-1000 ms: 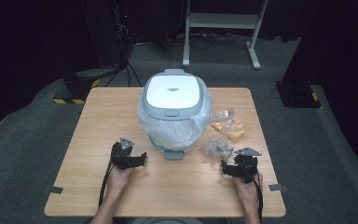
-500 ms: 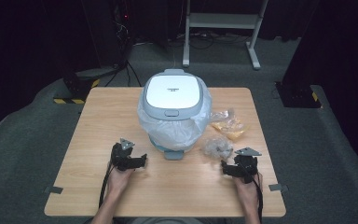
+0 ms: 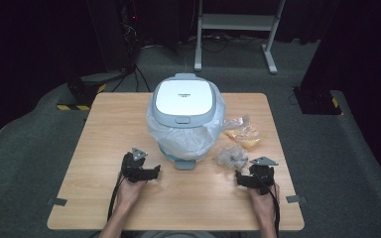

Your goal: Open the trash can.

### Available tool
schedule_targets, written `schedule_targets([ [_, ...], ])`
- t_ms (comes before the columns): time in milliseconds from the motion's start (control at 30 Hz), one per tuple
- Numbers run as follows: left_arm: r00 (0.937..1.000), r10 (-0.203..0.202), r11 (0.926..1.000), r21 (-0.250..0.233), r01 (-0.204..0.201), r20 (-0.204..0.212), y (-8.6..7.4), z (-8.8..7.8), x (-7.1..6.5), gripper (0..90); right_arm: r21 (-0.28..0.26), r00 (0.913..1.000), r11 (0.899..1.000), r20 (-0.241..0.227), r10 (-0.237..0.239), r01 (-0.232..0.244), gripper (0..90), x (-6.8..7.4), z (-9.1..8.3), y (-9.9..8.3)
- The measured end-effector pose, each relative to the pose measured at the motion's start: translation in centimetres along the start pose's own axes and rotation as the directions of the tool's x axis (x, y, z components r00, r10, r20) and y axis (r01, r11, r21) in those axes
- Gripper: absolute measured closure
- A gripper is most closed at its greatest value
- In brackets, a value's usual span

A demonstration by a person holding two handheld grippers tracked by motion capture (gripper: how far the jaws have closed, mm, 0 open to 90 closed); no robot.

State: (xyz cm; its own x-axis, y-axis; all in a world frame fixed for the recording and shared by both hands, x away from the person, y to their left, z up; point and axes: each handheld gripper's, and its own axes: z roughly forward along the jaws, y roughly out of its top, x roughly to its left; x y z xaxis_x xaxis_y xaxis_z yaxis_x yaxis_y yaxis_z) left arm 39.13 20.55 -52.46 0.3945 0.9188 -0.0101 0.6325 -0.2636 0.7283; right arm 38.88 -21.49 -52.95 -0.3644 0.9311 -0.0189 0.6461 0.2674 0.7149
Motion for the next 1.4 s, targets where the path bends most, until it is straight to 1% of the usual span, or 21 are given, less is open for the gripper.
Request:
schedule_targets([
  [100, 0.9998, 0.011, 0.9999, -0.001, -0.011, 0.018, 0.1, 0.1, -0.4, 13.1, 0.001, 1.0000, 1.000, -0.001, 0.001, -0.001, 13.3, 0.0, 0.0, 0.0],
  [167, 0.9996, 0.011, 0.9999, -0.001, -0.011, 0.025, 0.2, 0.0, -0.6, 13.0, 0.000, 1.0000, 1.000, 0.000, 0.000, 0.000, 13.3, 0.0, 0.0, 0.0],
  [400, 0.9988, 0.024, 0.9997, -0.004, -0.024, 0.043, 0.8, -0.1, -1.2, 12.4, -0.001, 1.0000, 1.000, -0.002, -0.001, 0.001, 13.7, 0.0, 0.0, 0.0],
  [433, 0.9985, 0.029, 0.9996, -0.005, -0.029, 0.046, 0.9, -0.1, -1.3, 12.0, -0.001, 1.0000, 1.000, -0.002, -0.001, 0.001, 13.8, 0.0, 0.0, 0.0],
  [467, 0.9977, 0.029, 0.9996, 0.000, -0.029, 0.061, 1.1, -0.1, -1.6, 11.5, -0.001, 1.0000, 1.000, -0.002, -0.001, 0.001, 13.8, 0.0, 0.0, 0.0],
  [533, 0.9973, 0.036, 0.9993, -0.002, -0.036, 0.065, 1.2, -0.2, -1.7, 11.3, -0.001, 1.0000, 1.000, -0.002, -0.001, 0.001, 13.8, 0.0, 0.0, 0.0],
  [633, 0.9952, 0.048, 0.9988, 0.000, -0.048, 0.086, 1.6, -0.1, -2.1, 11.3, -0.004, 1.0000, 1.000, -0.002, 0.000, 0.000, 14.2, 0.1, 0.0, 0.0],
  [833, 0.9940, 0.050, 0.9987, -0.003, -0.050, 0.098, 1.9, -0.1, -2.5, 11.0, -0.003, 1.0000, 1.000, -0.003, -0.001, 0.001, 14.2, 0.1, 0.0, 0.0],
  [933, 0.9939, 0.034, 0.9994, -0.010, -0.033, 0.105, 2.1, -0.1, -2.6, 11.3, -0.004, 1.0000, 1.000, -0.003, -0.001, 0.001, 14.2, 0.1, 0.0, 0.0],
  [967, 0.9930, 0.024, 0.9997, -0.011, -0.023, 0.116, 2.2, 0.0, -2.7, 11.9, -0.004, 1.0000, 1.000, -0.003, -0.001, 0.001, 14.2, 0.1, 0.0, 0.0],
  [1033, 0.9932, 0.030, 0.9995, -0.014, -0.029, 0.112, 2.4, 0.1, -2.7, 12.5, -0.004, 1.0000, 1.000, -0.003, -0.001, 0.001, 14.2, 0.1, 0.0, 0.0],
  [1200, 0.9919, 0.041, 0.9991, -0.016, -0.039, 0.120, 2.8, 0.2, -3.3, 13.2, -0.004, 1.0000, 1.000, -0.003, 0.000, 0.000, 14.2, 0.1, 0.0, 0.0],
  [1233, 0.9915, 0.039, 0.9991, -0.021, -0.036, 0.124, 2.9, 0.4, -3.5, 13.3, -0.004, 1.0000, 1.000, -0.002, -0.001, 0.001, 14.2, 0.1, 0.0, 0.0],
  [1367, 0.9908, 0.036, 0.9992, -0.025, -0.032, 0.131, 3.1, 0.6, -3.8, 13.8, -0.004, 1.0000, 1.000, -0.003, 0.000, 0.000, 14.2, 0.1, 0.0, 0.0],
  [1400, 0.9901, 0.029, 0.9994, -0.020, -0.027, 0.137, 3.2, 0.6, -3.9, 13.8, -0.004, 1.0000, 1.000, -0.003, 0.000, 0.000, 14.2, 0.1, 0.0, 0.0],
])
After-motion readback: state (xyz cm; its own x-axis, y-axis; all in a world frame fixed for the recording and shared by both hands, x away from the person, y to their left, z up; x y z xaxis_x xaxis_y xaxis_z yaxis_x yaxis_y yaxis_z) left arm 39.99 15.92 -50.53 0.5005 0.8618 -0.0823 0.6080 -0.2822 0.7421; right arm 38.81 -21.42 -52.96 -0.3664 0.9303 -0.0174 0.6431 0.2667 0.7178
